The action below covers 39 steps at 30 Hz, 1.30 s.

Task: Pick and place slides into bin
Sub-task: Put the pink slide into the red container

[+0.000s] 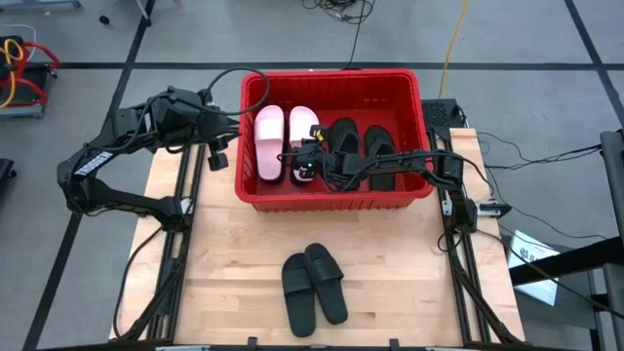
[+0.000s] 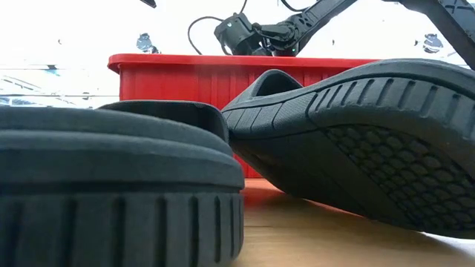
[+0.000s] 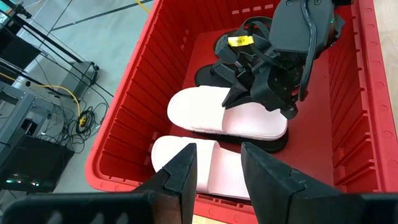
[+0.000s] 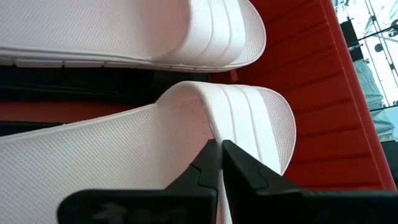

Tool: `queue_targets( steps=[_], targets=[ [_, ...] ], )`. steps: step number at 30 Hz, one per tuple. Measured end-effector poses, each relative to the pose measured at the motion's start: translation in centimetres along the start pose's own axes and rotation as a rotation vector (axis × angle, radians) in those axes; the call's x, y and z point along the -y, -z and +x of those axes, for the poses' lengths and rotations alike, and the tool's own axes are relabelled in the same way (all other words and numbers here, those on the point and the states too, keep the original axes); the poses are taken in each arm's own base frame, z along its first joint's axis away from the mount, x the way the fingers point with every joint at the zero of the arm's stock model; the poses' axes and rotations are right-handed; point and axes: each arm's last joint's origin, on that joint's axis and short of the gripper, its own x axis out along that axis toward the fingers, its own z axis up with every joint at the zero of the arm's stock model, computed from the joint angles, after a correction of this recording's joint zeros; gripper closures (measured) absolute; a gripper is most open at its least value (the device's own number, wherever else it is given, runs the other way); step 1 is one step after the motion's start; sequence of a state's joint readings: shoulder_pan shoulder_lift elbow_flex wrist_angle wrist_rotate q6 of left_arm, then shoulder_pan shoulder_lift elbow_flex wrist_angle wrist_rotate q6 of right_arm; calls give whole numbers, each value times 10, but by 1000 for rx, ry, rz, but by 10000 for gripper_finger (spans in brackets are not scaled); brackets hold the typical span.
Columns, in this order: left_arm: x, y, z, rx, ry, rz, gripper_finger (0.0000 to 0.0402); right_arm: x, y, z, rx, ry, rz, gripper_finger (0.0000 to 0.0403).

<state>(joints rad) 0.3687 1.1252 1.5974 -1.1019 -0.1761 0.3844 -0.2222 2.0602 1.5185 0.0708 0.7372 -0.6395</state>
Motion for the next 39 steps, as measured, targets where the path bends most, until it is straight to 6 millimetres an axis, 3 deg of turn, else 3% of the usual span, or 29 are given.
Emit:
queue_targets(
  steps=[12,28,39],
  targets=[
    [0,0,0,0,0,1,277,-1,0,0,1,-3,-26,355],
    [0,0,0,0,1,1,277,-4,-2,-3,9,-15,17,247],
    [0,0,0,0,1,1,277,-22,3,-9,50,-329,60,228]
  ],
)
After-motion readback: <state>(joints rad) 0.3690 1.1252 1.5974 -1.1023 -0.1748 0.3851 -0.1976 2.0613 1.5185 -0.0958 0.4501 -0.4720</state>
